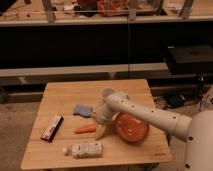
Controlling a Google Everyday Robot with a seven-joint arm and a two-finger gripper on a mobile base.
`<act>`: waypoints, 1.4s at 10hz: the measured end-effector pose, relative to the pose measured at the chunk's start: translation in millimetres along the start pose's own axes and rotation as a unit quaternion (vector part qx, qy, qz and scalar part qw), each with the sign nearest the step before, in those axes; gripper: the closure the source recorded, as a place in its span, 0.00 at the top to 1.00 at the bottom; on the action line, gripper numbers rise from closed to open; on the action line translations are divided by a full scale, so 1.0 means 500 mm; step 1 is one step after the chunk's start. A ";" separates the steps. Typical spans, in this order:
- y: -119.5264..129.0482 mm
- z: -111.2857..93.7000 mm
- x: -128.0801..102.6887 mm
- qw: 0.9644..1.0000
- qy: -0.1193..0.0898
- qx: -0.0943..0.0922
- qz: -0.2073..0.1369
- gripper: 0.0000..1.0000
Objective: Place the pepper on the white sponge
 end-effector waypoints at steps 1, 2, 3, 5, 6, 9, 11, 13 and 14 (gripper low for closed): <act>0.000 0.000 0.002 1.000 0.000 0.001 0.001 0.62; 0.000 0.001 0.002 1.000 0.001 0.001 0.000 0.49; 0.000 0.000 0.001 1.000 0.002 0.002 -0.001 0.40; 0.000 -0.002 0.004 1.000 0.004 0.003 0.001 0.26; -0.002 -0.004 0.003 1.000 0.003 0.004 0.002 0.21; -0.038 -0.010 0.002 1.000 0.001 0.004 -0.002 0.01; -0.039 -0.013 0.004 1.000 0.001 0.004 -0.001 0.01; -0.052 -0.017 0.007 1.000 0.001 0.005 -0.001 0.01; -0.062 -0.018 0.005 1.000 0.000 0.005 -0.002 0.01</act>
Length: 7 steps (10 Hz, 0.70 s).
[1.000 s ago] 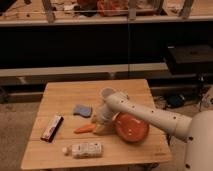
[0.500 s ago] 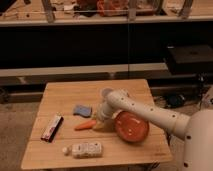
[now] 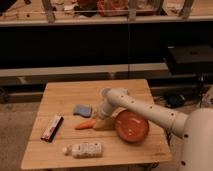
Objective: Place the pepper on the white sponge
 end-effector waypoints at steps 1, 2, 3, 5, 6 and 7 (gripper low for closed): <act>-0.009 0.000 -0.001 1.000 0.000 -0.001 -0.002 0.01; -0.012 0.001 -0.002 1.000 0.000 -0.001 -0.002 0.01; -0.015 -0.002 0.000 1.000 0.000 -0.001 -0.003 0.01; -0.031 -0.006 0.001 1.000 0.000 -0.001 -0.003 0.01; -0.041 -0.005 -0.004 1.000 0.000 -0.002 -0.006 0.01; -0.048 -0.007 -0.002 1.000 0.000 -0.002 -0.006 0.01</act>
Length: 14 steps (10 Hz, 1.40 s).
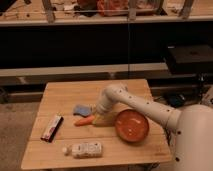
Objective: Place the pepper on the white sponge
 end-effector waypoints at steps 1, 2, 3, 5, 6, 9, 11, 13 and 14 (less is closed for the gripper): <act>-0.007 -0.001 0.000 1.000 0.000 -0.001 -0.001 0.01; -0.008 -0.001 -0.002 1.000 0.000 -0.001 -0.001 0.01; -0.013 -0.004 -0.001 1.000 0.001 -0.002 -0.001 0.01; -0.033 -0.011 0.002 1.000 0.001 -0.002 -0.001 0.01; -0.043 -0.012 0.001 1.000 0.002 -0.002 -0.002 0.01; -0.053 -0.014 0.001 1.000 0.002 -0.004 -0.003 0.01; -0.070 -0.019 -0.003 1.000 0.003 -0.004 -0.006 0.01; -0.081 -0.023 -0.004 1.000 0.003 -0.003 -0.007 0.01; -0.084 -0.025 -0.003 1.000 0.004 -0.003 -0.007 0.01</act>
